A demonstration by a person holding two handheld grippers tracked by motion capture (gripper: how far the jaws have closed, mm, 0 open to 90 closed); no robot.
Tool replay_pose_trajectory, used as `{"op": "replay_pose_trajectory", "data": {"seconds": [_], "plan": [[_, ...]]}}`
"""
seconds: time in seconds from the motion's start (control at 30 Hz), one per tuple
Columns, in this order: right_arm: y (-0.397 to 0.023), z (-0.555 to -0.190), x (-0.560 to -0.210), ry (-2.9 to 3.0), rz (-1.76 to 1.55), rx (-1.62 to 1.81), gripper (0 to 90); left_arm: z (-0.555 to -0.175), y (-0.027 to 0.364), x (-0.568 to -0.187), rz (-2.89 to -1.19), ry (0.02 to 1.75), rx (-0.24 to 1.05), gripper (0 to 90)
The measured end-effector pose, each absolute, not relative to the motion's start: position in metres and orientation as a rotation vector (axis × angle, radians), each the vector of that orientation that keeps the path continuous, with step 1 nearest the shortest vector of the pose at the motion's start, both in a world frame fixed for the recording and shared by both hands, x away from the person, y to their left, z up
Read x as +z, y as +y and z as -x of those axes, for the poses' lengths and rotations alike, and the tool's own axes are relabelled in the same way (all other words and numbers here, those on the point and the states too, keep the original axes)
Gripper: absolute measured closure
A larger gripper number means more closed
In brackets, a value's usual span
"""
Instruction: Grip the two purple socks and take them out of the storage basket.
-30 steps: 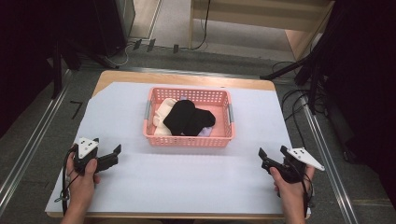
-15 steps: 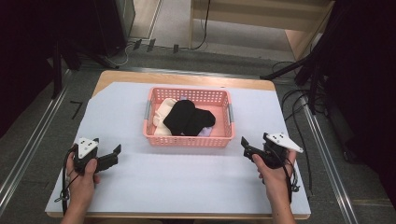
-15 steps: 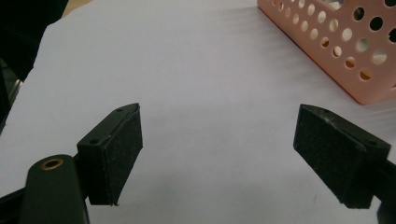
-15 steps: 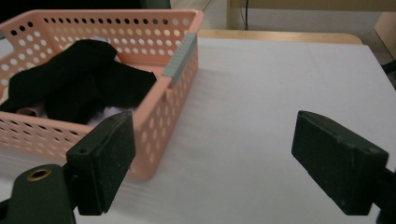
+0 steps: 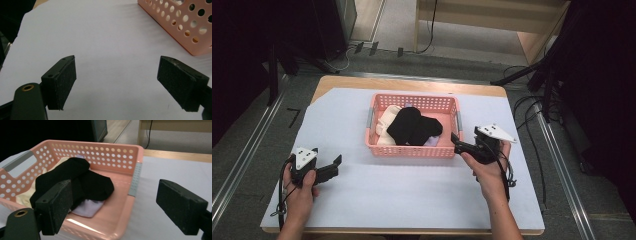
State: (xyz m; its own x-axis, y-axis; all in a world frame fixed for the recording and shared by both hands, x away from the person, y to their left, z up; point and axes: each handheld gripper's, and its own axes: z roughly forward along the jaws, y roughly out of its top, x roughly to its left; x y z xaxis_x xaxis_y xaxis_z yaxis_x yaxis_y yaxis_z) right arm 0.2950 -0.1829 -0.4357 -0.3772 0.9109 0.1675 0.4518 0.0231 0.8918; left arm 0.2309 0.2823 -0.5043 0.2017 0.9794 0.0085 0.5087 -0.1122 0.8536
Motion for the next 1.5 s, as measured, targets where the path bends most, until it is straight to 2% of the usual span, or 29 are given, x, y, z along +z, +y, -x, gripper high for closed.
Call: {"op": "replay_pose_trajectory", "data": {"seconds": [0.73, 1.17, 1.4, 1.5], "plan": [[-0.105, -0.358, -0.439, 1.974, -1.356, 1.231, 18.4, -0.231, 0.283, -0.504, -1.731, 1.398, 0.8, 16.3], [-0.072, -0.388, -0.445, 2.078, -1.426, 1.153, 29.4, -0.231, 0.283, -0.504, -1.732, 1.397, 0.796, 16.3], [-0.055, -0.403, -0.452, 2.195, -1.581, 0.946, 30.5, -0.231, 0.283, -0.504, -1.733, 1.395, 0.8, 16.3], [-0.052, -0.414, -0.457, 2.269, -1.671, 0.848, 28.1, -0.231, 0.283, -0.504, -1.733, 1.398, 0.801, 16.3]]}}
